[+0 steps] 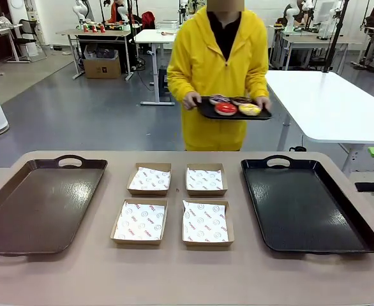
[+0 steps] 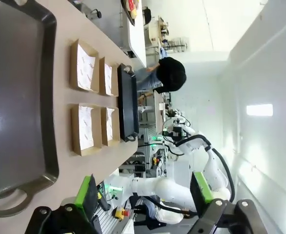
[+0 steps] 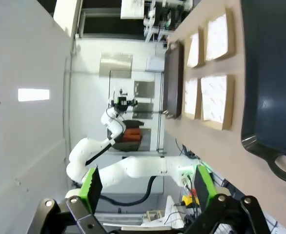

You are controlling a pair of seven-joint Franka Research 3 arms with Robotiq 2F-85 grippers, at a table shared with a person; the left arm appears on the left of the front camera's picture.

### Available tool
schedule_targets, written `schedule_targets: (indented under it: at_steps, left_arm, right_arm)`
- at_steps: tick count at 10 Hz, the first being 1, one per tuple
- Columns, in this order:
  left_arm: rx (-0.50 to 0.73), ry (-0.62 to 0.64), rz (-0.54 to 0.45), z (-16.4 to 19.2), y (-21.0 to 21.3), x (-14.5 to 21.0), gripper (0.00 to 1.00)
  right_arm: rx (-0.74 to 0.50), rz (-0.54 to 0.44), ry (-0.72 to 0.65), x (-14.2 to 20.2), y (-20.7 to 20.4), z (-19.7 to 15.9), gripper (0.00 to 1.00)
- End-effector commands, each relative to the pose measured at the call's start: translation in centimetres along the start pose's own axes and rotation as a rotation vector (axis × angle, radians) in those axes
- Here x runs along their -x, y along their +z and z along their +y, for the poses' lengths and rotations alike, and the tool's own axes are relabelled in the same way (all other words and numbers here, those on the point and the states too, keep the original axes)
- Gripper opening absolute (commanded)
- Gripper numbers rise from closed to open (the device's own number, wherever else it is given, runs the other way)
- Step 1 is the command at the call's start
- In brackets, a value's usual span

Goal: Individually package the donuts and arrange them on the tray.
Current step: Pick up one Paper togo box.

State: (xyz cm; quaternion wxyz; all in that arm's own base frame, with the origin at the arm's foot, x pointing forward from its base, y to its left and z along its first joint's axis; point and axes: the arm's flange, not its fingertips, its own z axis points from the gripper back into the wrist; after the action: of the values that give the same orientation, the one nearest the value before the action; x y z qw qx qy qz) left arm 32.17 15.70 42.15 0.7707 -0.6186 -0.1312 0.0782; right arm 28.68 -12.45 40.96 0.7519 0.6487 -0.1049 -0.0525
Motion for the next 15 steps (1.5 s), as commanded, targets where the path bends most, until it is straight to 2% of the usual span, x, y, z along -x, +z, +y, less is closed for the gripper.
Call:
schedule_targets:
  at_steps: [1,2,3,4,15]
  left_arm:
    - [-0.017,0.03,0.018,-0.1,1.4,0.4,1.0]
    - [-0.032,0.011,0.029,-0.5,1.8,0.7,1.0]
    - [-0.022,-0.038,0.064,-1.7,1.5,1.2,1.0]
    - [-0.015,0.011,-0.005,0.3,1.4,0.5,1.0]
    - [-0.015,0.011,-0.005,0.3,1.4,0.5,1.0]
  right_arm:
    - [0.004,-0.021,0.047,2.6,-1.4,1.1,1.0]
    - [0.04,0.007,0.062,2.8,-1.8,1.6,1.0]
    - [0.008,-0.019,0.013,0.3,0.7,0.6,1.0]
    - [0.008,-0.019,0.013,0.3,0.7,0.6,1.0]
    - [0.008,-0.019,0.013,0.3,0.7,0.6,1.0]
